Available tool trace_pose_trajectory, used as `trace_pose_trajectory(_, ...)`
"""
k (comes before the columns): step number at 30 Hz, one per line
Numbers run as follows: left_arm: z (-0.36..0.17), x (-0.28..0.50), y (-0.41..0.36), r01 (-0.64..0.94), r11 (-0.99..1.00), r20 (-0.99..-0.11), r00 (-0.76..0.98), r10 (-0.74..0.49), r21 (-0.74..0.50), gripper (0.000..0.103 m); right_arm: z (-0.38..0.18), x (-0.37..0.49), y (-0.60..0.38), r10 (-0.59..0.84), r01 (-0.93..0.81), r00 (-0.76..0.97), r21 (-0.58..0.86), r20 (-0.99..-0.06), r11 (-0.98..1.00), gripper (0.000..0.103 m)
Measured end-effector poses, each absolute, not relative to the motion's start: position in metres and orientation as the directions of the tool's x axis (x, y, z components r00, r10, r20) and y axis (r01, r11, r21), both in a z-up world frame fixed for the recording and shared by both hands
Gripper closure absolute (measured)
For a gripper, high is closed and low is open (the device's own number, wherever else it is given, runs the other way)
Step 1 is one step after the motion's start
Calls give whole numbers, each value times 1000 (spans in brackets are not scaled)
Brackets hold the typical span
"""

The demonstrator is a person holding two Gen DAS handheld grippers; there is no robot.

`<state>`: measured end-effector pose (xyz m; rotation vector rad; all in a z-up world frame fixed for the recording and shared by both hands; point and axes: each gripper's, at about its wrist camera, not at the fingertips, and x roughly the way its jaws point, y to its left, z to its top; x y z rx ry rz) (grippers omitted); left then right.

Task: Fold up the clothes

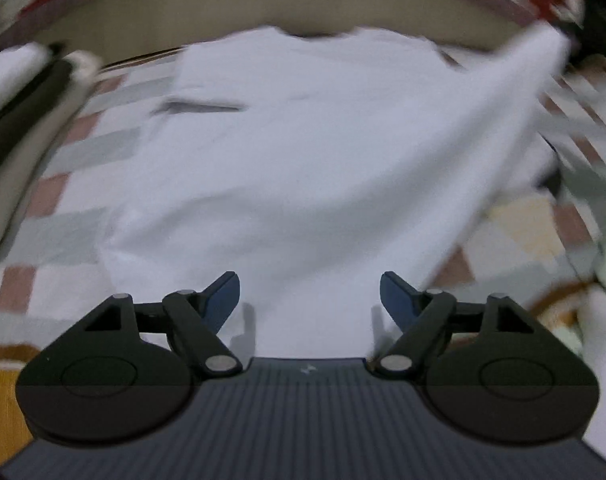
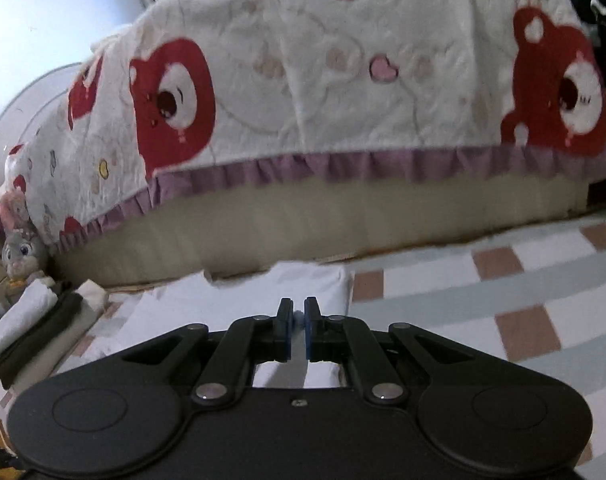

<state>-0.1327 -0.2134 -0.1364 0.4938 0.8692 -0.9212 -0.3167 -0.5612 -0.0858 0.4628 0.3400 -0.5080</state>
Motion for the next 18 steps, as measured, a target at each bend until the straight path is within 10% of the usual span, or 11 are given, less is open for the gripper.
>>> trace_pose_trajectory(15, -166, -150, -228, 901, 377, -920, 316, -230, 216, 29, -120, -287, -594, -401, 597, 742, 257, -537, 760, 98)
trace_pose_trajectory(17, -164, -148, -222, 904, 382, -924, 296, -240, 191, 89, -125, -284, -600, -394, 604, 734, 267, -553, 751, 98)
trace_pose_trajectory(18, -163, -147, -219, 906, 384, -926, 286, -245, 178, 92, -128, -283, -602, -390, 608, 731, 273, -560, 746, 98)
